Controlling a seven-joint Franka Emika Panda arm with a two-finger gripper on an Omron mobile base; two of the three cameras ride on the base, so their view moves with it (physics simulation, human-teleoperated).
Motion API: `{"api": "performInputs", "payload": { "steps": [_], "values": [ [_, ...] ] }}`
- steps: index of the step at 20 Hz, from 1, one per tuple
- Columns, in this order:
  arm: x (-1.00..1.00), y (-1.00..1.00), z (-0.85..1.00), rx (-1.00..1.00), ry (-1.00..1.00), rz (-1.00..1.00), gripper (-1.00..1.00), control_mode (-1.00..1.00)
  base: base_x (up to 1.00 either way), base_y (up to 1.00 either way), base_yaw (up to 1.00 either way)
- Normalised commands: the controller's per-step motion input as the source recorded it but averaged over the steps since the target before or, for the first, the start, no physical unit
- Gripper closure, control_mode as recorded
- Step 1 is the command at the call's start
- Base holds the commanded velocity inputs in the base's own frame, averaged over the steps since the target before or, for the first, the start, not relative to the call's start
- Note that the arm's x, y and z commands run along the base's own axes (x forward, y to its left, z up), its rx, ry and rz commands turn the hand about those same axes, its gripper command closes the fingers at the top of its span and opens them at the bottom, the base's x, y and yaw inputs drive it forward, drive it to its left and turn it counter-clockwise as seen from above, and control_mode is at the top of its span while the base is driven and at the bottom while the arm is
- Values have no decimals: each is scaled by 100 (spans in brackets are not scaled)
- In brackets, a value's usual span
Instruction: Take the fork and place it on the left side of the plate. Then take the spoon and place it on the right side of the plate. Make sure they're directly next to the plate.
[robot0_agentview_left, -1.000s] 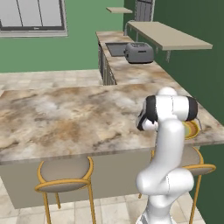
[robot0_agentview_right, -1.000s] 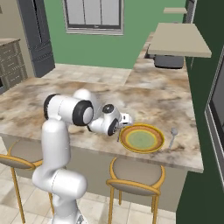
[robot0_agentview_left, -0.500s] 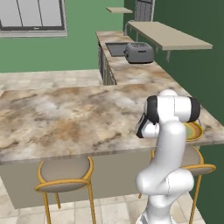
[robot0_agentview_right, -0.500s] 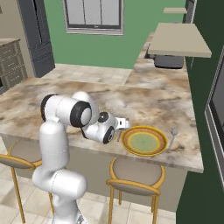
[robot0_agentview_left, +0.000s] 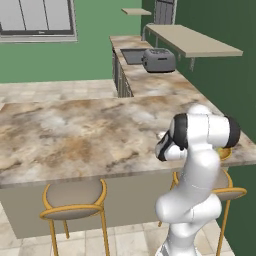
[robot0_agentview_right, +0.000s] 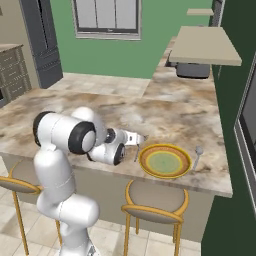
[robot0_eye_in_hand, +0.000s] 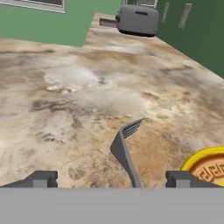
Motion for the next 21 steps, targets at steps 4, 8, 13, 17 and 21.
{"api": "performInputs", "payload": {
  "steps": [4,8,13,17,21],
  "values": [
    [-51,0,98,6,0,0,-100,-100,0,0,0],
    [-70,0,85,0,25,-1,-100,-100,0,0,0],
    [-70,0,80,-6,43,-3,-100,-100,0,0,0],
    [-82,0,26,-22,43,-6,-100,-100,0,0,0],
    [-82,0,1,-28,56,-3,-100,-100,0,0,0]
  ]
}}
